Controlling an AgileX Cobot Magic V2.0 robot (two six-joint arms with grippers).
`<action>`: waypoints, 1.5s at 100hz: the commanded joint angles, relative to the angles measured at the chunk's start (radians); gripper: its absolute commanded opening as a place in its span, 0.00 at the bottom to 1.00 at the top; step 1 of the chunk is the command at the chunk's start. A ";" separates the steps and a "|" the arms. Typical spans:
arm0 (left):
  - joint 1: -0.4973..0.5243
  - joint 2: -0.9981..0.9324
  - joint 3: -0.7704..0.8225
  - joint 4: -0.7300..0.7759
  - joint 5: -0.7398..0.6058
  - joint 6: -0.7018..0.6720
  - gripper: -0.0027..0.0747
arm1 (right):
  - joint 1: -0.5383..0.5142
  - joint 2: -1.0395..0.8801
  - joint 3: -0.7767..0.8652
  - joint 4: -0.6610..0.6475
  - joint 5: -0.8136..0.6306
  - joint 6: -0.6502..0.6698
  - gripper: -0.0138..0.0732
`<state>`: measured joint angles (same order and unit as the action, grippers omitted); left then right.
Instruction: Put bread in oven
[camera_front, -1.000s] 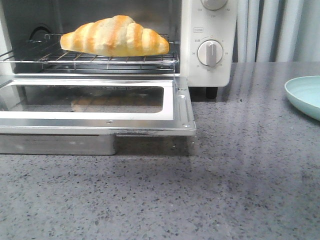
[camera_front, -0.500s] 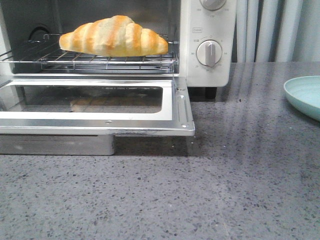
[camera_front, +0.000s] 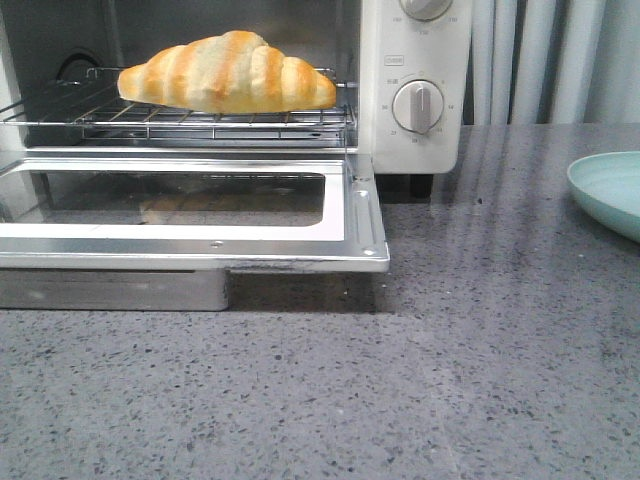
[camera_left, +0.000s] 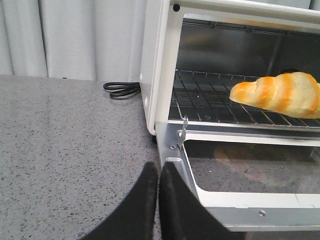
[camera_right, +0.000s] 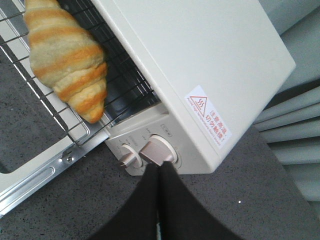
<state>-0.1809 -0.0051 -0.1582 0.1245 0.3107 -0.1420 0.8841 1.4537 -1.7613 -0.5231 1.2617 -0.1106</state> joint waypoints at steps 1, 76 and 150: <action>0.000 -0.017 -0.027 -0.004 -0.084 -0.002 0.01 | -0.007 -0.042 -0.030 -0.027 0.044 0.020 0.07; 0.000 -0.017 -0.027 -0.004 -0.084 -0.002 0.01 | -0.015 -0.122 0.041 -0.011 -0.001 0.041 0.07; 0.000 -0.017 -0.027 -0.004 -0.084 -0.002 0.01 | -0.154 -0.907 1.085 -0.101 -0.680 0.459 0.07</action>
<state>-0.1809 -0.0051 -0.1582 0.1245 0.3107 -0.1420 0.7750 0.6188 -0.7170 -0.6101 0.7413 0.3325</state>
